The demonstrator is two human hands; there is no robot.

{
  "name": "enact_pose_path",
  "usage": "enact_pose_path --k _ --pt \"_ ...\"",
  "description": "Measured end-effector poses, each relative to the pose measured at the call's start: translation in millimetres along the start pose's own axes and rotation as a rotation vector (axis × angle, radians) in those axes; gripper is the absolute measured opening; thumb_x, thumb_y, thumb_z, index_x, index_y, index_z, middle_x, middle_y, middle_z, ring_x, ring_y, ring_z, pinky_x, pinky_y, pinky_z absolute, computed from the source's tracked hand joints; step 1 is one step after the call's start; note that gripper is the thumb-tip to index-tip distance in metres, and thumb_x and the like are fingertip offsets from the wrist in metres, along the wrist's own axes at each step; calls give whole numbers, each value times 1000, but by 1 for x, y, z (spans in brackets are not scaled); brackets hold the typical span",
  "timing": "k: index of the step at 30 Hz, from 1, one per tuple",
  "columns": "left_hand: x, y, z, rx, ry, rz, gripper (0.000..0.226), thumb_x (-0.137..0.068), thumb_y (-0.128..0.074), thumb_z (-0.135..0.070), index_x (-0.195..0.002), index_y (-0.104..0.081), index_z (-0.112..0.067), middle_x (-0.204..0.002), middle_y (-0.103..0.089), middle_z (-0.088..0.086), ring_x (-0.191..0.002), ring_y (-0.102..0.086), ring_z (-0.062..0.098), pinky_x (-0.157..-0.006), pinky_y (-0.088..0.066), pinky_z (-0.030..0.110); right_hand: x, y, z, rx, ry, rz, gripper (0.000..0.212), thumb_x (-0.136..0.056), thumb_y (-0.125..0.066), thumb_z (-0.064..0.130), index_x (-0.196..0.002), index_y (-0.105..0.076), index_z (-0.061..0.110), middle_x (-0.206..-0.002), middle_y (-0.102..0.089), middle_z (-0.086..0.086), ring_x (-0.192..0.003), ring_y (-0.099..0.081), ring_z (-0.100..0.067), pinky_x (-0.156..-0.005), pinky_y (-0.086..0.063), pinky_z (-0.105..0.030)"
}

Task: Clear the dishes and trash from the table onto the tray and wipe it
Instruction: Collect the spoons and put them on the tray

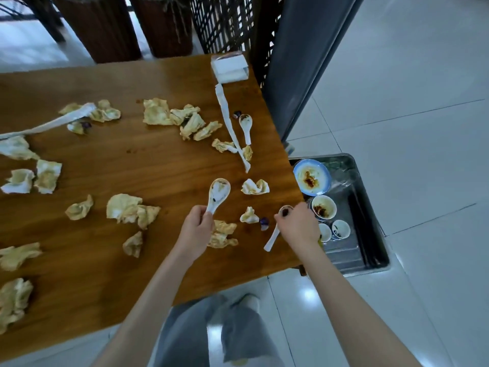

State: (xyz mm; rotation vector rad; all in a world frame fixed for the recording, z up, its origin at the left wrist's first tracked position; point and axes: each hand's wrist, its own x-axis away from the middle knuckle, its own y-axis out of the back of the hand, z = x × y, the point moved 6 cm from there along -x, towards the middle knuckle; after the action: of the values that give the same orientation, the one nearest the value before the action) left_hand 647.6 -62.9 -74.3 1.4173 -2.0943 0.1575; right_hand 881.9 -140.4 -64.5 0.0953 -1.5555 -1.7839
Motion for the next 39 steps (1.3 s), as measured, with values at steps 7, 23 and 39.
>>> enact_pose_path --k 7,23,39 --pt "9 -13 6 46 32 -87 15 -100 -37 -24 -97 -51 -19 -74 -49 2 -59 -39 13 -47 -33 24 -2 -19 -4 27 40 59 36 -85 -63 40 -103 -57 9 -100 -63 -7 -89 -62 -23 -60 -43 -27" --pt "-22 15 -20 66 -25 -266 19 -100 -37 -24 -86 -50 -21 -66 -46 0 -53 -37 13 -46 -29 29 -62 15 61 -243 145 11 19 -96 -42 19 -108 -53 9 -99 -57 -6 -93 -56 -24 -66 -37 -31" --pt "-131 63 -62 29 0 -213 16 -101 -36 -27 -97 -51 -25 -70 -46 -1 -53 -37 10 -43 -29 24 -159 8 184 -531 -15 -34 10 -85 -56 4 -76 -58 2 -65 -52 -6 -58 -54 -16 -45 -39 -19"
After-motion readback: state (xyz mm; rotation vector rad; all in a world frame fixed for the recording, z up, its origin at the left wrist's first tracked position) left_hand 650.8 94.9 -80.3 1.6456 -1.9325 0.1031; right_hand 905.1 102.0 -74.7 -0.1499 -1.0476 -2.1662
